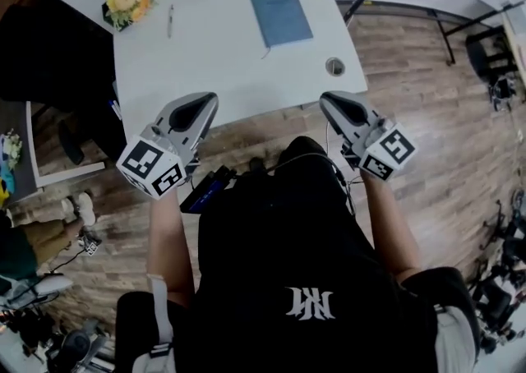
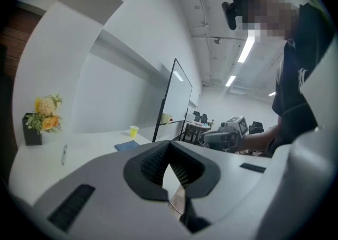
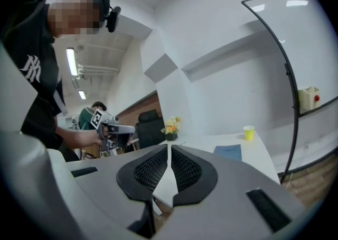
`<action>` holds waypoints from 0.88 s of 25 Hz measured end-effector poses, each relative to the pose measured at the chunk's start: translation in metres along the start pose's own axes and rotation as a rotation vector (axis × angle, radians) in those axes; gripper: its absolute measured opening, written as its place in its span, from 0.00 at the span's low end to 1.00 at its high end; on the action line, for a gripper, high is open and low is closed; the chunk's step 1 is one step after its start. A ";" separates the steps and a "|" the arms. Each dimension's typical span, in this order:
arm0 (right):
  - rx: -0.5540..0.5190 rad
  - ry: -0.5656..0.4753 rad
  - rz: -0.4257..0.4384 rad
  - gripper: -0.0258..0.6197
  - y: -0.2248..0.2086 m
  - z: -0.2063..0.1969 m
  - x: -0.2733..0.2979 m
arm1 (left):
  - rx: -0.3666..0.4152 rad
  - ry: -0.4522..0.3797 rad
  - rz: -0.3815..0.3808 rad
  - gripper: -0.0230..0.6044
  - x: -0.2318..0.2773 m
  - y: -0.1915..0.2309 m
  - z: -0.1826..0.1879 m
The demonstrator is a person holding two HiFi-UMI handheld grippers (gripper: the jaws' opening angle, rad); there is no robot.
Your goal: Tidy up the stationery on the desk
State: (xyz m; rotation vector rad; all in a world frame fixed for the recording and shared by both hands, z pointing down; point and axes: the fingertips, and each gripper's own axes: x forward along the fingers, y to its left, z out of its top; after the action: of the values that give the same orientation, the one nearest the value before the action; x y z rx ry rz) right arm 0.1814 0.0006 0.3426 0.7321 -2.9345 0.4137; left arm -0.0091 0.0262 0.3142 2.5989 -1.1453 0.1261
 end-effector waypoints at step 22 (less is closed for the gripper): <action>0.065 0.127 0.032 0.11 -0.265 0.020 0.110 | -0.141 0.075 0.199 0.03 0.187 0.134 0.015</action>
State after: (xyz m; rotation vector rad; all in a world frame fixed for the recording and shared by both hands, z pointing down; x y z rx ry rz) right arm 0.2088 -0.2794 0.4034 0.6420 -2.8292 0.5394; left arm 0.0192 -0.1962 0.3686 2.3349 -1.3327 0.1770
